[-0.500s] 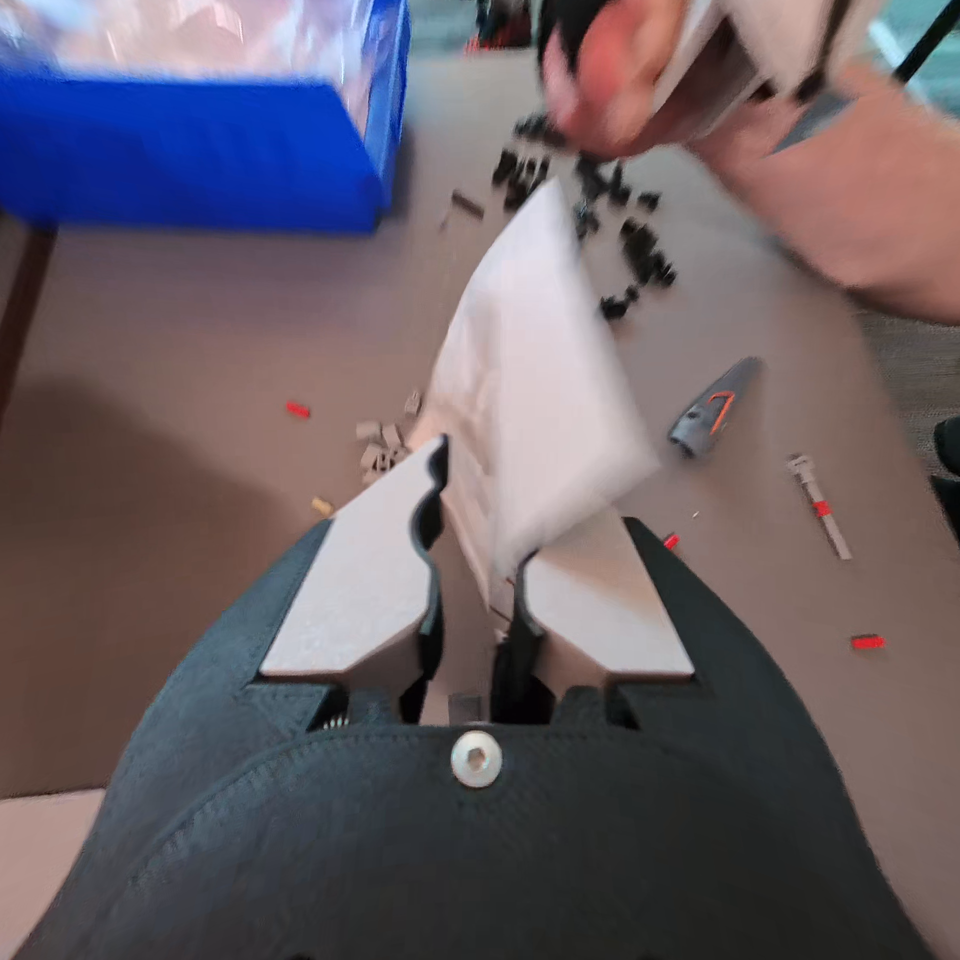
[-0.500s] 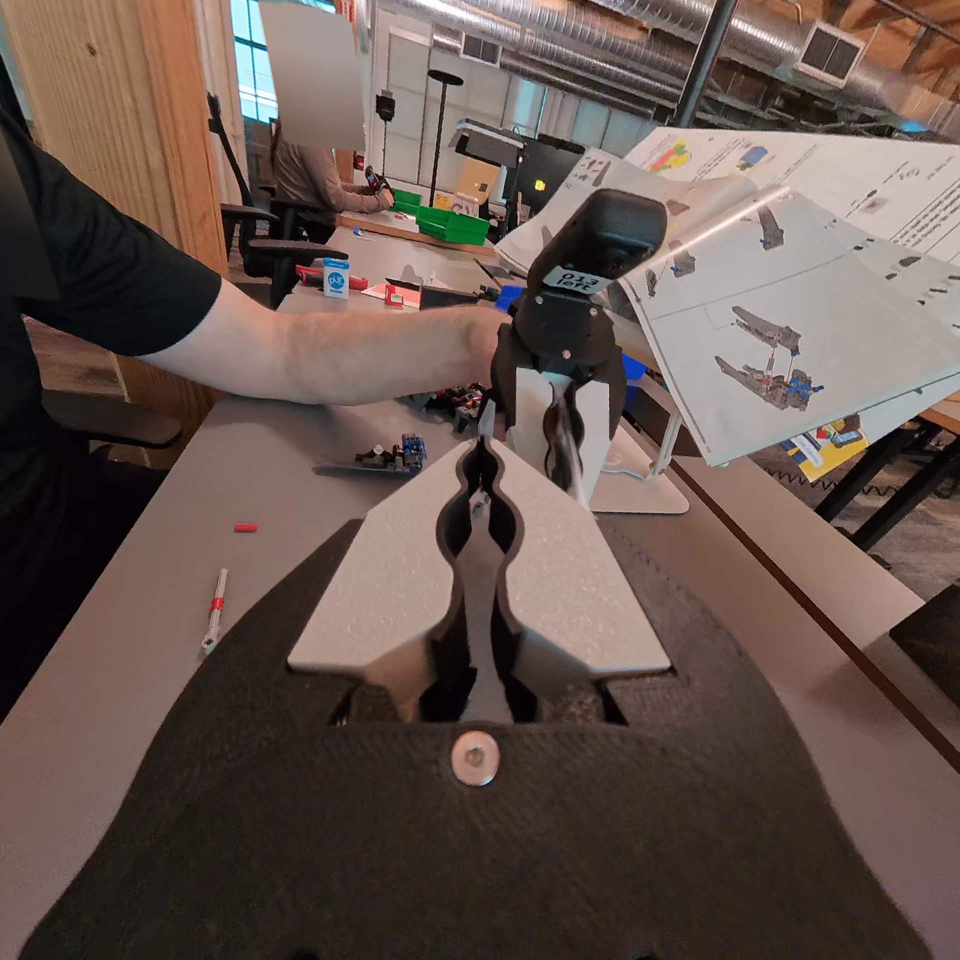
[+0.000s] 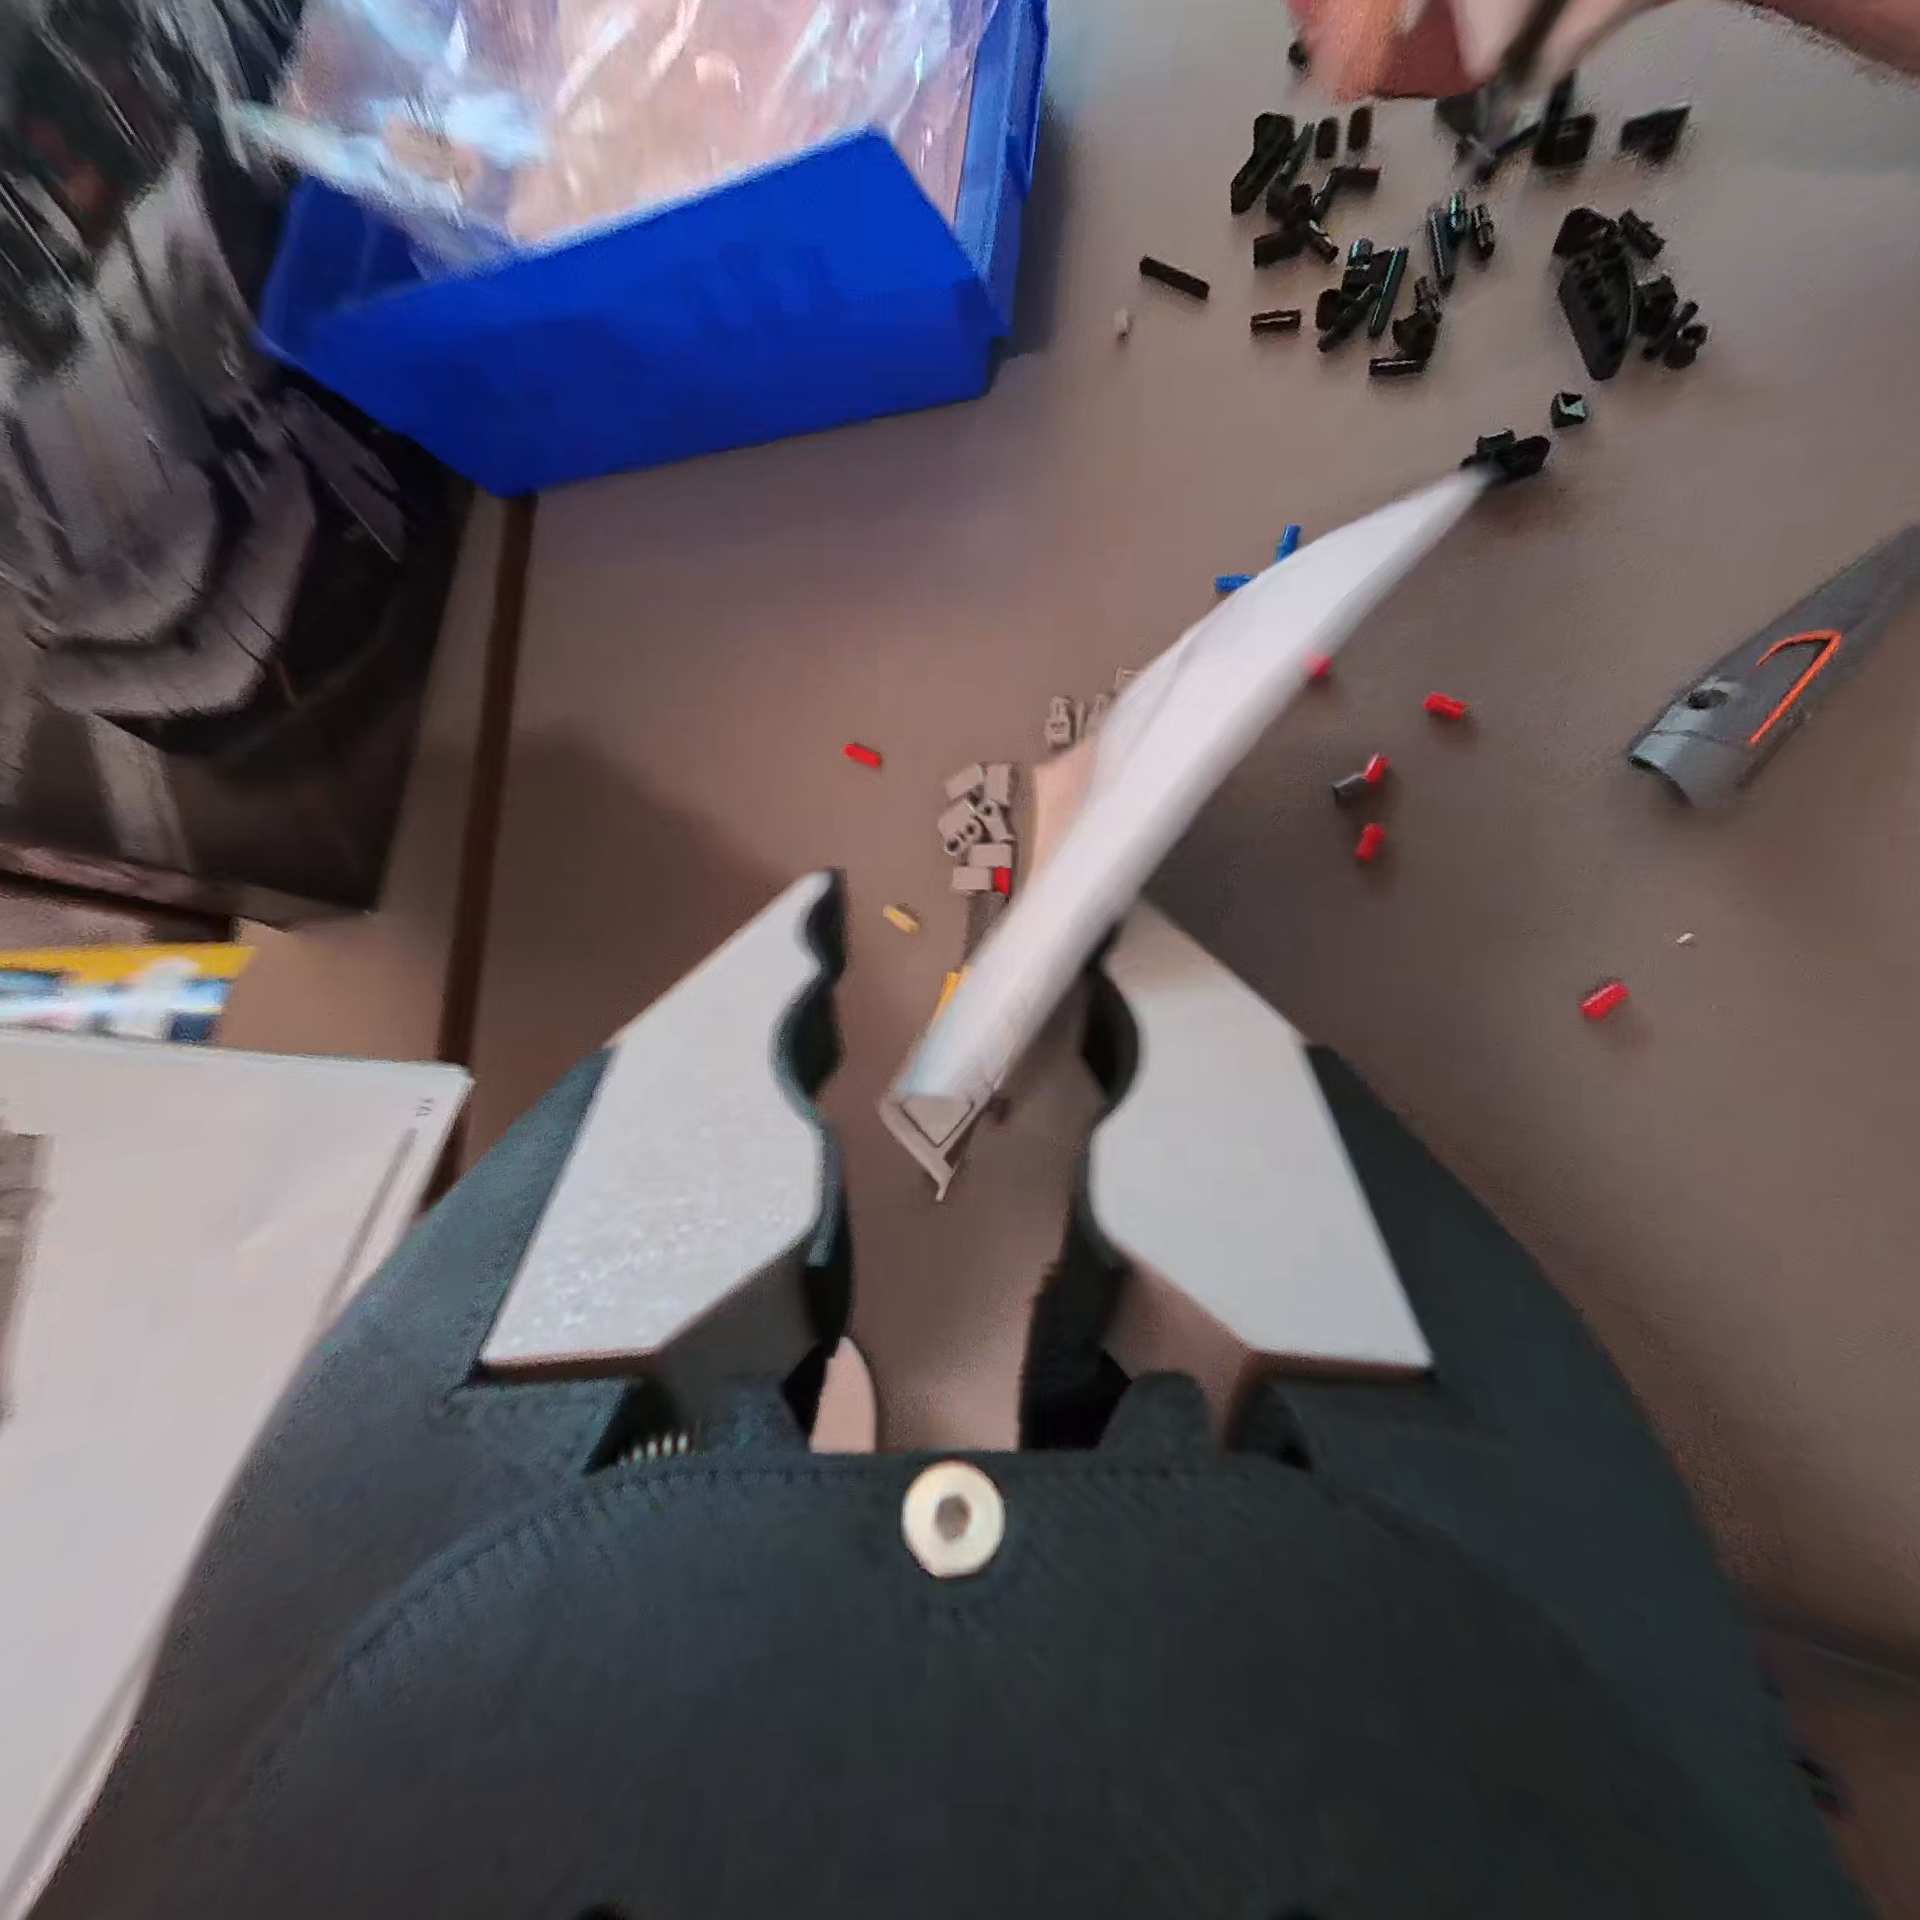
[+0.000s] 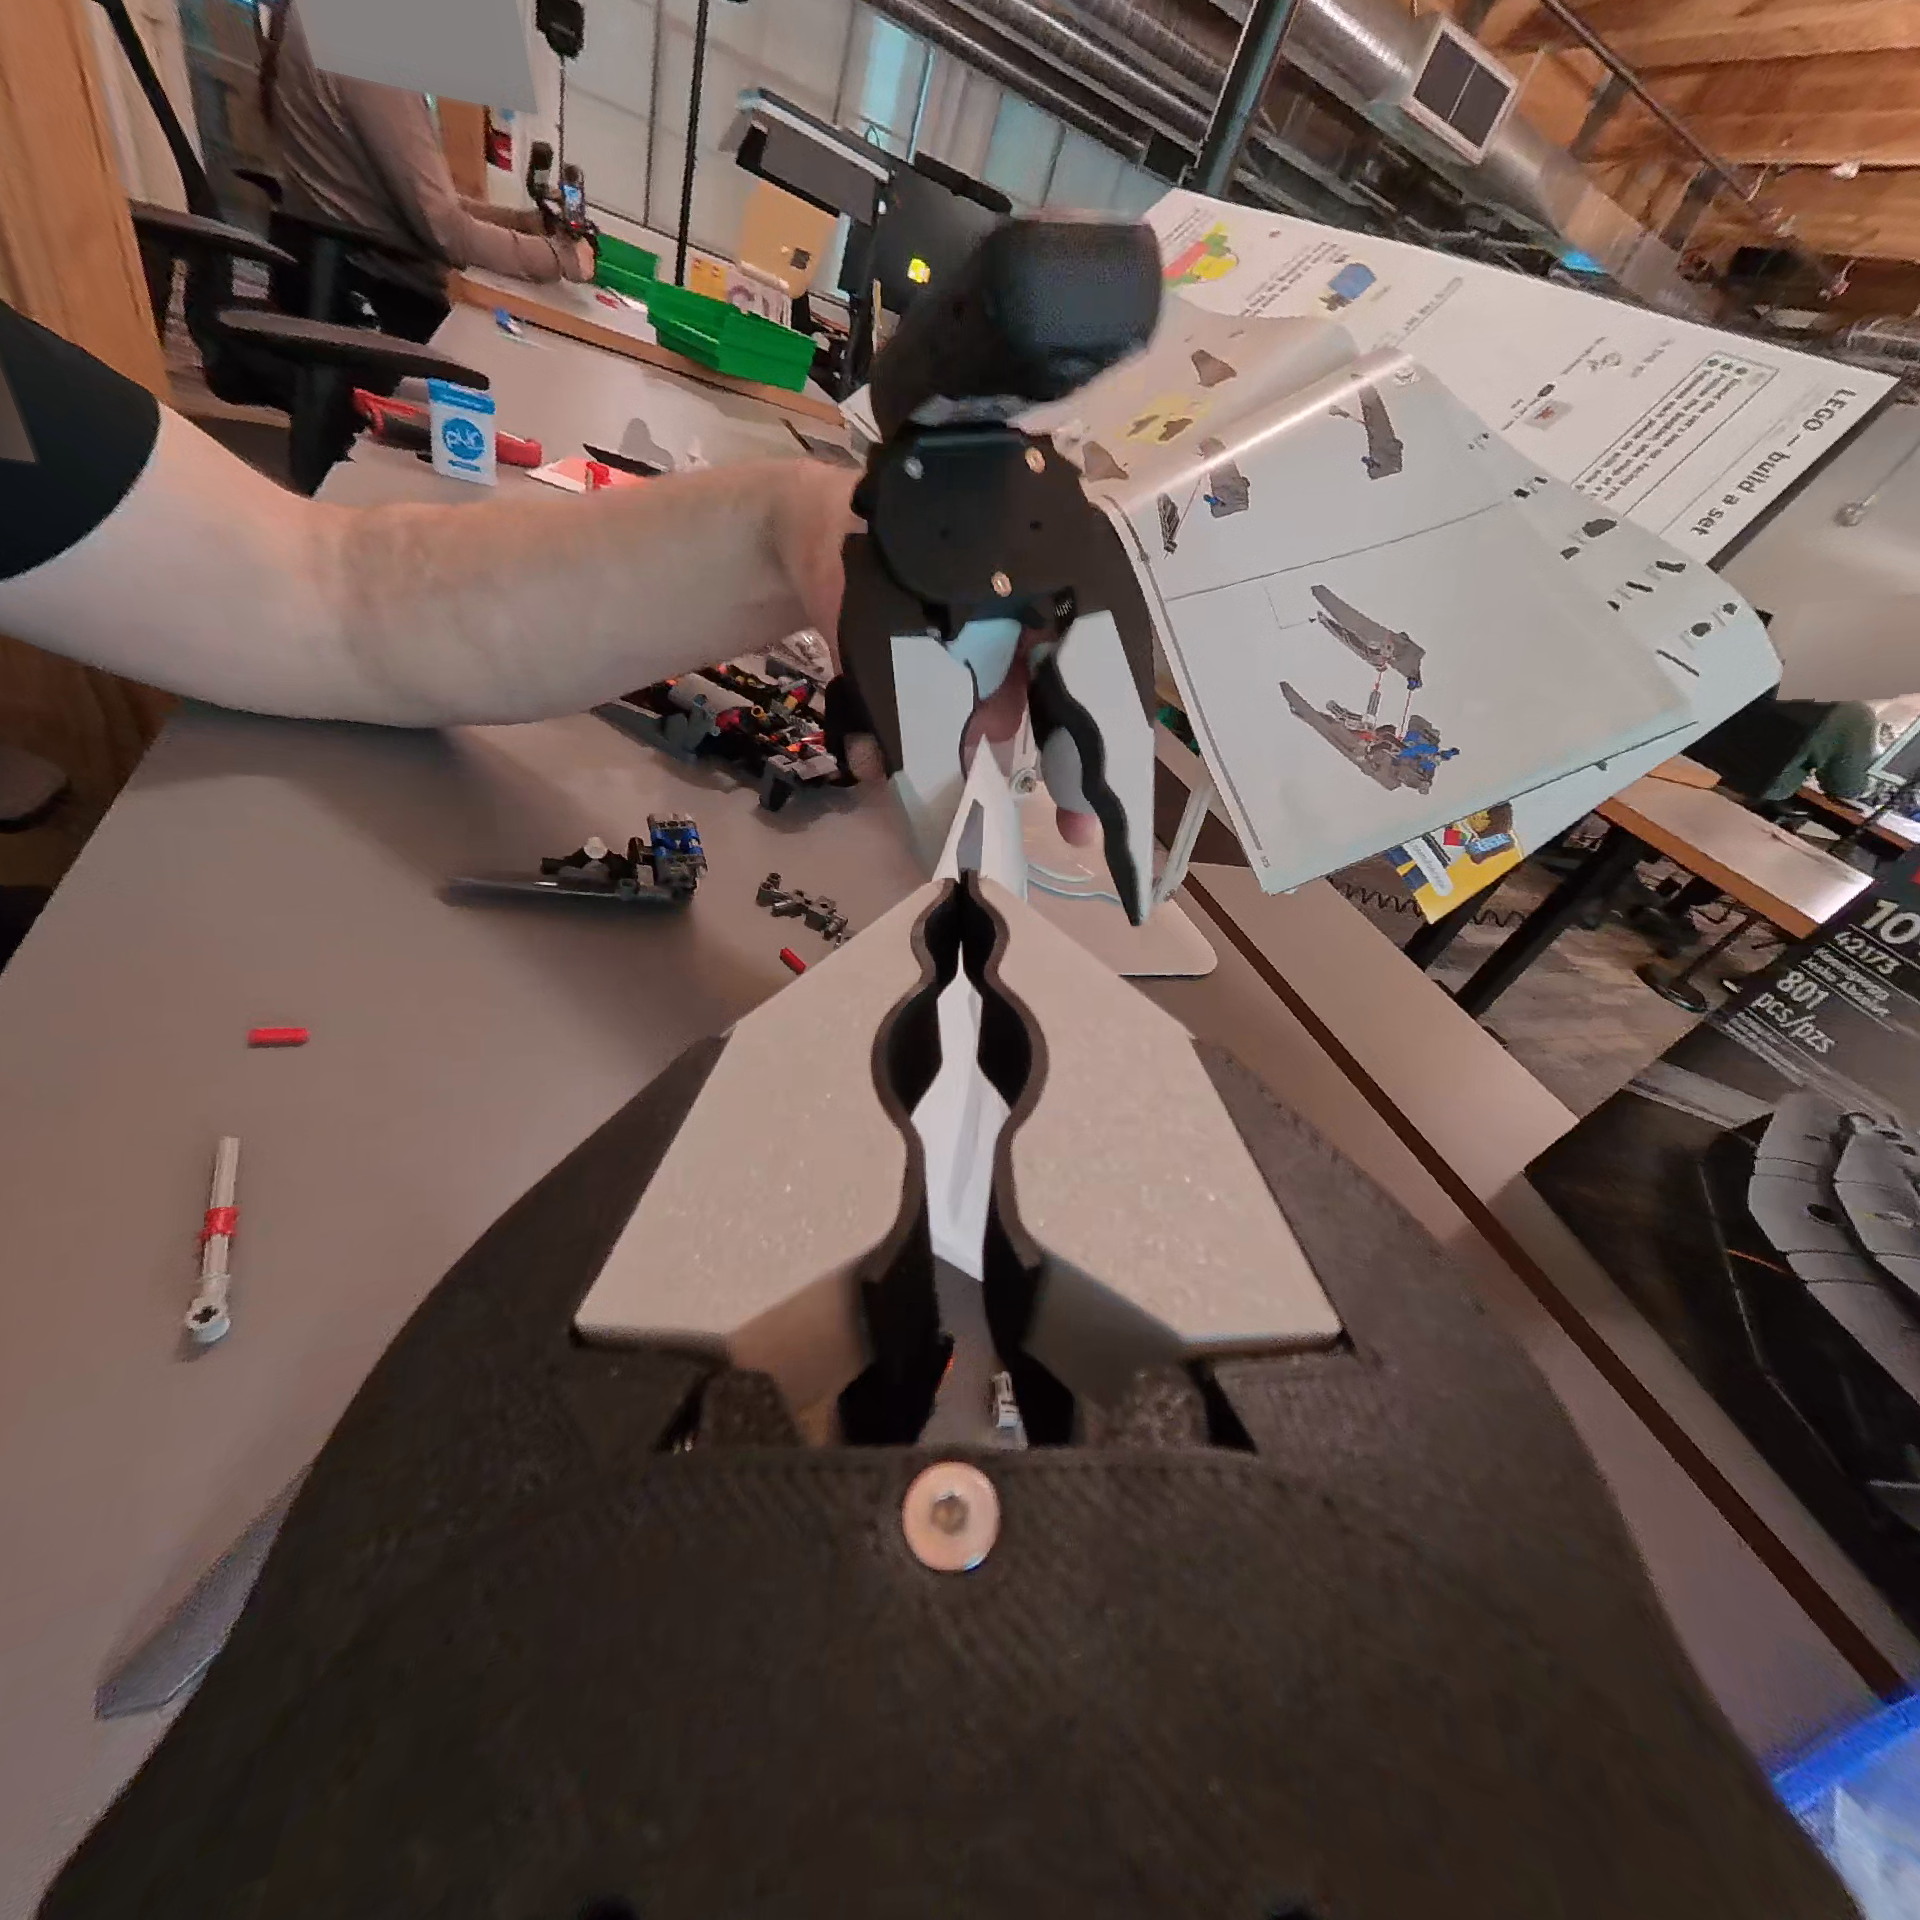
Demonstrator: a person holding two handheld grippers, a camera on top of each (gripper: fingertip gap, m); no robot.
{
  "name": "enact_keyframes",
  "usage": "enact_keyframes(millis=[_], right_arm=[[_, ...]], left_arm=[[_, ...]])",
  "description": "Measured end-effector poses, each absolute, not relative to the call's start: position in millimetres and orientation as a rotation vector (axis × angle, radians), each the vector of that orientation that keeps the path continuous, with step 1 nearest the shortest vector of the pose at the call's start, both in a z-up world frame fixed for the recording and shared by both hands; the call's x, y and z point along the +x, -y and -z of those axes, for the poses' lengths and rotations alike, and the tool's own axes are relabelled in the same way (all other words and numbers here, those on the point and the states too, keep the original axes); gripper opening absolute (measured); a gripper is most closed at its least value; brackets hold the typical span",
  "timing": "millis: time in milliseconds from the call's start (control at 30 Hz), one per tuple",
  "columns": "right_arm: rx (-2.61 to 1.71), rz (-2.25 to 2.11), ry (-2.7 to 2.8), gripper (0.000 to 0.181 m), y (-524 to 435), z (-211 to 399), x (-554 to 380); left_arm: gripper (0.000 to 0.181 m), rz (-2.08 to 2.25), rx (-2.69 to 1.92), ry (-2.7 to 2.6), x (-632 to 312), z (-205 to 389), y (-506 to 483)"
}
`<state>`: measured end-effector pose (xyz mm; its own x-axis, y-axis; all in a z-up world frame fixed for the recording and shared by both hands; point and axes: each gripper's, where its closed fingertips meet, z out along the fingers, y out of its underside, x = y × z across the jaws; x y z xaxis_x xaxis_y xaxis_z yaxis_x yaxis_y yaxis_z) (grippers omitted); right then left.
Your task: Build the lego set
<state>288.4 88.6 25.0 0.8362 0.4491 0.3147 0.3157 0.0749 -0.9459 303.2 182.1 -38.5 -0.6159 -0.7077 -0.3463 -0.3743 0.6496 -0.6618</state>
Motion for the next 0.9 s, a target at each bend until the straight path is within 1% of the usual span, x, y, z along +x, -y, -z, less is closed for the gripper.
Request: enact_keyframes(millis=[33, 67, 133, 233, 400, 433, 500, 567, 667, 800, 833, 900], right_arm=[[-1.525, -0.109, 0.631, 0.0, -89, -25, 289], [-1.524, -0.106, 0.628, 0.0, -90, -25, 289], [-1.52, -0.098, 0.616, 0.0, -90, -26, 291], [-1.504, -0.091, 0.587, 0.0, -88, -31, 297], [-1.476, -0.106, 0.548, 0.0, -83, -37, 306], [-1.476, -0.108, 0.543, 0.0, -83, -37, 307], [-1.484, -0.107, 0.537, 0.0, -84, -35, 308], [-1.491, -0.099, 0.533, 0.0, -85, -34, 310], [-1.496, -0.054, 0.521, 0.0, -87, -34, 313], [-1.53, 0.219, 0.525, 0.0, -95, -35, 320], [-1.539, 0.343, 0.533, 0.0, -99, -35, 321], [-1.545, 0.621, 0.568, 0.0, -106, -36, 322]], left_arm=[[0.018, 0.72, -0.766, -2.256, 301, 34, -179], [0.003, 0.727, -0.721, -2.254, 299, 30, -175], [0.0, 0.762, -0.764, -2.242, 301, 25, -174], [0.0, 0.983, -0.852, -2.206, 302, 11, -170], [0.0, 1.303, -1.207, -2.101, 320, 19, -189], [0.001, 1.32, -1.27, -2.099, 324, 28, -193], [0.011, 1.26, -1.384, -2.075, 333, 47, -208], [0.025, 1.171, -1.406, -2.034, 340, 56, -220], [0.053, 0.9, -1.357, -2.008, 346, 64, -238], [0.058, 0.717, -1.223, -1.936, 349, 44, -243], [0.052, 0.744, -1.179, -1.923, 348, 34, -237], [0.043, 0.978, -1.115, -1.937, 340, 10, -206]])
